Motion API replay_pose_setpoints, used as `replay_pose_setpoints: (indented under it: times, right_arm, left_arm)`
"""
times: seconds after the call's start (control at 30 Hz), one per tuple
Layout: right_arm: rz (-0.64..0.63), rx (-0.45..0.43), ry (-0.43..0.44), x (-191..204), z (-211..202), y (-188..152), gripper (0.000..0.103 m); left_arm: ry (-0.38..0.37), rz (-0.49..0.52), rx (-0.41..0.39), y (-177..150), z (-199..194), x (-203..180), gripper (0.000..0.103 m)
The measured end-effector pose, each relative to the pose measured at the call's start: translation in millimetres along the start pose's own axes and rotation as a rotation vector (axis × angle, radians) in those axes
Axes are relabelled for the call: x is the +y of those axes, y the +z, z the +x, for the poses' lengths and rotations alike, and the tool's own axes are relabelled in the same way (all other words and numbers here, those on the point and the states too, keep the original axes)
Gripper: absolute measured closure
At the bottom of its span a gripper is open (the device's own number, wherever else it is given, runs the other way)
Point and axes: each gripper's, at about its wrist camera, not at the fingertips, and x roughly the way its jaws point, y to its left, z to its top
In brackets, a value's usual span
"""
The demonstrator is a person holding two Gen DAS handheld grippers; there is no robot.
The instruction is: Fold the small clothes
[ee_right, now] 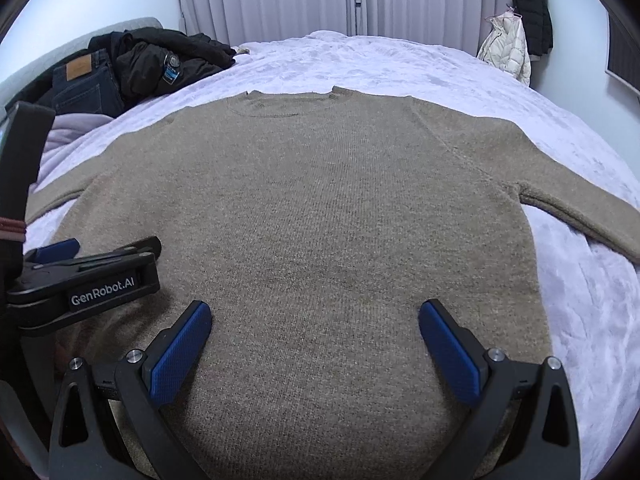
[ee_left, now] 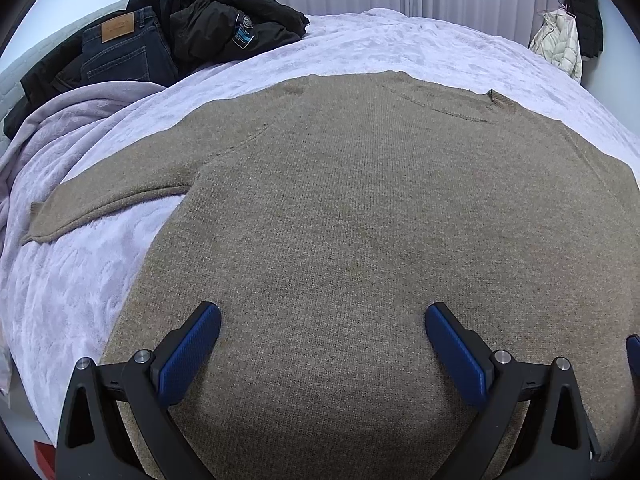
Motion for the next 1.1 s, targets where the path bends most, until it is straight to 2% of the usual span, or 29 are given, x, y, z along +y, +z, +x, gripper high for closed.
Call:
replay_pose_setpoints:
  times: [0.63,0.93,1.0,1.1]
  right_arm:
    - [-0.027,0.032,-0.028,3.2,0.1,3.2,0.0]
    - [-0.049,0.087,-0.034,5.7,-0.5,9.7,0.0]
    - [-0.053,0.098,-0.02,3.7,-2.8,13.6,0.0]
    - [-0.013,0.074,-0.018,-10.1,-14.1,22.0,0.0]
  left_arm:
    - [0.009,0.008,0.021,3.2,0.0,-2.9,0.0]
    - [-0.018,0.024,0.085,12.1,-6.4,-1.2,0.0]
    - [-0.043,0.036,0.103,15.1,-13.2,-4.2,0.001]
    - [-0.053,0.078,0.084,23.5,-29.5,-17.8,0.001]
